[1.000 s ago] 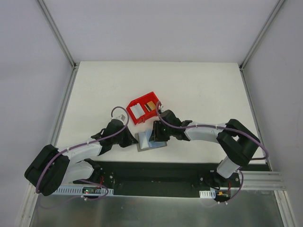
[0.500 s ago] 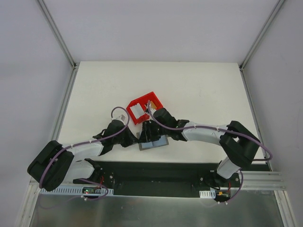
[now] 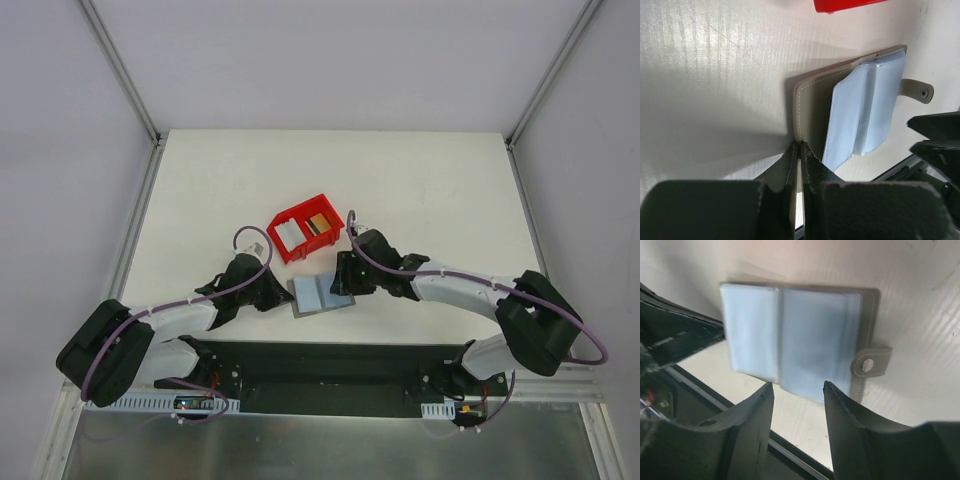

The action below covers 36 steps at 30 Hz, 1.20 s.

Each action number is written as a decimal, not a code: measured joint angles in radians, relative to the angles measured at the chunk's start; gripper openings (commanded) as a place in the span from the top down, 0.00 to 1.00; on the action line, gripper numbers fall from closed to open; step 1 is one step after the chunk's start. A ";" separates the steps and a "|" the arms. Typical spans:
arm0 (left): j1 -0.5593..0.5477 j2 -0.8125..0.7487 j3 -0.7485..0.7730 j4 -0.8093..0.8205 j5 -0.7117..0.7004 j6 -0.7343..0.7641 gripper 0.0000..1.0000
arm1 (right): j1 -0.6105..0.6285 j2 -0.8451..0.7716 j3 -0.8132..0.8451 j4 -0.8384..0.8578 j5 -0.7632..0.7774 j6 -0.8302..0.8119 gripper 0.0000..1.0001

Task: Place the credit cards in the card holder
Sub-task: Turn over the card slot in the card holder, then pick up the credit card from the storage box.

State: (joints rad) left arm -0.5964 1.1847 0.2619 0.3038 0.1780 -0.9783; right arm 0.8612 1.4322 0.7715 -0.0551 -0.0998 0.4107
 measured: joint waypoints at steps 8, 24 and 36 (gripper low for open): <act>0.000 -0.002 0.000 -0.003 0.001 0.005 1.00 | 0.003 0.063 -0.023 -0.012 -0.002 0.008 0.53; 0.000 -0.003 0.000 -0.002 0.001 0.022 1.00 | 0.097 0.160 0.108 -0.131 0.121 -0.015 0.83; 0.000 0.003 0.000 0.007 0.001 0.022 1.00 | 0.179 0.205 0.264 -0.163 0.072 -0.060 0.70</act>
State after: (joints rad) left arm -0.5961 1.1877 0.2619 0.3111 0.1787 -0.9565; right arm 1.0401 1.6371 1.0351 -0.2176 -0.0277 0.3504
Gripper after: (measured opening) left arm 0.006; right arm 0.241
